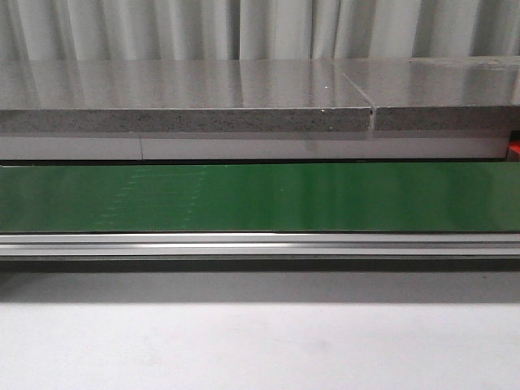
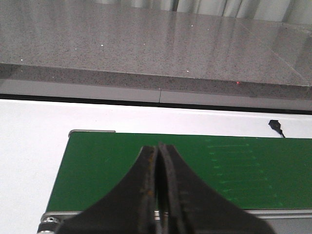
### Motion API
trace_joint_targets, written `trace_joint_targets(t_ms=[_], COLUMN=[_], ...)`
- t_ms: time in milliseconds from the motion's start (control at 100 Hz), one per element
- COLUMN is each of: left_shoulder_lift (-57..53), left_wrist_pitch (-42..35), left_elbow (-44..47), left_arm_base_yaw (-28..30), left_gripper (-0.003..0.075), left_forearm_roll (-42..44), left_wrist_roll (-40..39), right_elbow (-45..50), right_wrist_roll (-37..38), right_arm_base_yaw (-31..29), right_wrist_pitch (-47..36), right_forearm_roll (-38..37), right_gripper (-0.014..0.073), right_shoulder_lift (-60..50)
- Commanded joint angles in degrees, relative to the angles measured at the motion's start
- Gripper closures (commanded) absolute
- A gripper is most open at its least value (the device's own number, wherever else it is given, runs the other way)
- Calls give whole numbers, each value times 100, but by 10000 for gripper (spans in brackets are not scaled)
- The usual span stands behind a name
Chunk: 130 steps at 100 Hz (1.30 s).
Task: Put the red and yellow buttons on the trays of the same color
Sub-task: 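Move the right gripper back and grasp the yellow button off the belt, then carry the yellow button into the yellow tray and release it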
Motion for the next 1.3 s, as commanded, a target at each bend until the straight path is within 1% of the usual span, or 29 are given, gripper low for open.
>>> trace_joint_targets(t_ms=[0,150,290,430,600,830,1070,1290], left_shoulder_lift=[41,41,41,41,41,41,41,41], left_wrist_pitch=[-416,-416,-416,-416,-416,-416,-416,-416], left_elbow=[-167,-167,-167,-167,-167,-167,-167,-167], left_arm_base_yaw=[-33,-33,-33,-33,-33,-33,-33,-33], left_gripper=[739,739,739,739,739,739,739,739], left_forearm_roll=[-50,-50,-50,-50,-50,-50,-50,-50], left_wrist_roll=[-12,-12,-12,-12,-12,-12,-12,-12], right_elbow=[-201,-213,-213,-213,-213,-213,-137,133], right_wrist_roll=[123,352,761,1137,1247,1251,1276,1774], right_arm_base_yaw=[-390,-1159,-1842,-2299,-2504,-2694,-2923,-3367], right_wrist_pitch=[-207,-672,-1021,-1145,-1246,-783,-509,-520], right_forearm_roll=[130,130,130,130,130,95,61,-274], right_gripper=[506,506,506,506,506,506,506,506], right_shoulder_lift=[-462,-627,-620,-620,-620,-620,-620,-627])
